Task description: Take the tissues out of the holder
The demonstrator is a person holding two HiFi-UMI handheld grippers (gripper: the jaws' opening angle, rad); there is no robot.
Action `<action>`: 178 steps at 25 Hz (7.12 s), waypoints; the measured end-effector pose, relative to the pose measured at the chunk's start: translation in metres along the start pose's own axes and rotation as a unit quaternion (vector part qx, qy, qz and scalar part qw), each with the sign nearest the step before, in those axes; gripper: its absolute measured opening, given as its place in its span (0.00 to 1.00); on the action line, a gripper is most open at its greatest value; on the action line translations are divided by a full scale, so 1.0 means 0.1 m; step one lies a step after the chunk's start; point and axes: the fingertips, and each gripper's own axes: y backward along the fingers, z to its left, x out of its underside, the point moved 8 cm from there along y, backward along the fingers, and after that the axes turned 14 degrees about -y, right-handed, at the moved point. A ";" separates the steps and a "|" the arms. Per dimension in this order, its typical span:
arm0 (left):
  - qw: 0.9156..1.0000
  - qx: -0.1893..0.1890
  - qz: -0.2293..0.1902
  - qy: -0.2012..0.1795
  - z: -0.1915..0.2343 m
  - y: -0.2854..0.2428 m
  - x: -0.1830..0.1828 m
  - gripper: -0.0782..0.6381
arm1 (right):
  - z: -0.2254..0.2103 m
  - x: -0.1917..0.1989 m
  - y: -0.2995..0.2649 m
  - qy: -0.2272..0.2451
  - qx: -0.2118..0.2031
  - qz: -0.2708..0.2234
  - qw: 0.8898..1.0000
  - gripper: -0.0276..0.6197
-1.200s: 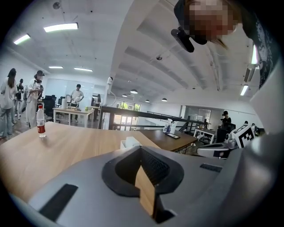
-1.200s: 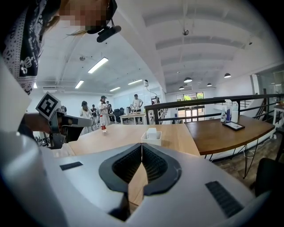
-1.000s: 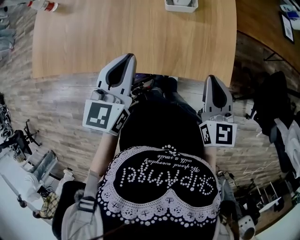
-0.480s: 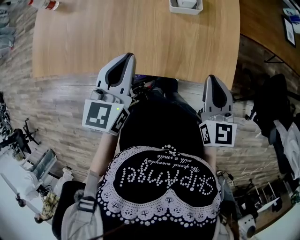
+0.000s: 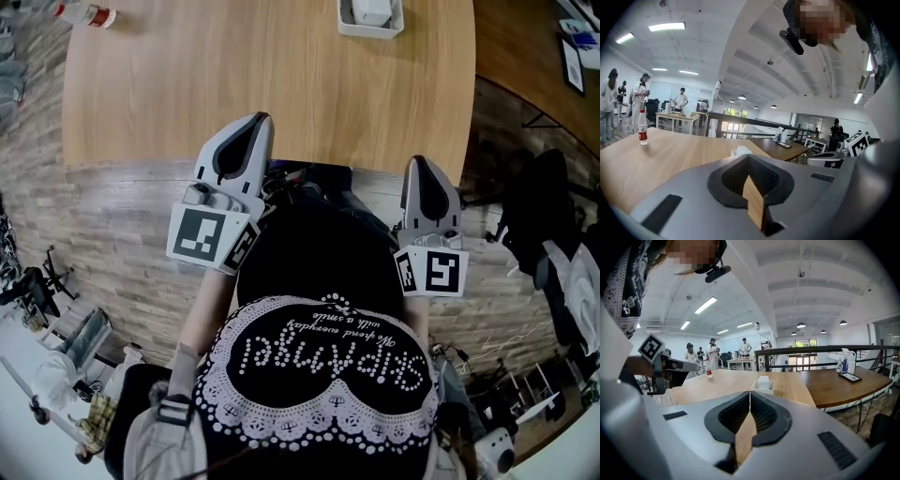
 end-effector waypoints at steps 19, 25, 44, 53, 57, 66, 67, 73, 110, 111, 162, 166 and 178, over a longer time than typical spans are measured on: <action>1.000 -0.009 -0.001 0.029 0.18 0.02 0.12 0.12 | -0.13 -0.22 -1.38 0.047 0.012 0.046 0.998 0.43; 0.999 -0.010 0.004 0.041 0.19 -0.01 0.15 0.12 | -0.22 -0.35 -2.01 0.046 0.021 0.053 0.997 0.45; 0.996 -0.057 0.029 0.069 0.34 -0.07 0.19 0.12 | -0.53 -0.26 -3.23 0.012 0.069 0.137 0.988 0.59; 0.994 -0.072 0.031 0.074 0.37 -0.03 0.19 0.12 | -0.51 -0.17 -3.37 0.044 0.107 0.183 0.976 0.59; 0.994 -0.074 0.030 0.074 0.38 -0.03 0.18 0.12 | -0.51 -0.19 -3.38 0.048 0.118 0.195 0.972 0.50; 0.994 -0.071 0.032 0.073 0.36 -0.06 0.16 0.12 | -0.53 -0.25 -3.34 0.055 0.107 0.186 0.975 0.48; 0.994 -0.071 0.032 0.073 0.37 -0.06 0.16 0.12 | -0.53 -0.26 -3.33 0.055 0.105 0.182 0.976 0.48; 0.994 -0.071 0.031 0.073 0.38 -0.04 0.17 0.12 | -0.49 -0.34 -3.28 0.055 0.087 0.166 0.981 0.48; 0.999 -0.047 0.002 0.020 0.18 0.39 0.11 0.12 | -0.13 -0.64 -1.49 -0.008 0.036 0.027 0.999 0.48; 0.999 -0.044 0.000 0.018 0.16 0.39 0.11 0.12 | -0.12 -0.64 -1.43 -0.011 0.034 0.025 0.999 0.48; 1.000 0.019 -0.011 -0.015 -0.31 0.25 0.02 0.12 | 0.17 -0.11 -0.04 -0.041 -0.007 0.022 0.999 0.48; 0.999 0.027 -0.019 -0.028 -0.32 0.18 -0.05 0.12 | 0.16 -0.12 -0.05 -0.041 -0.002 0.020 0.999 0.48; 0.999 0.019 -0.007 -0.044 -0.20 0.28 -0.09 0.12 | 0.24 -0.13 -0.10 -0.034 -0.011 0.035 0.999 0.48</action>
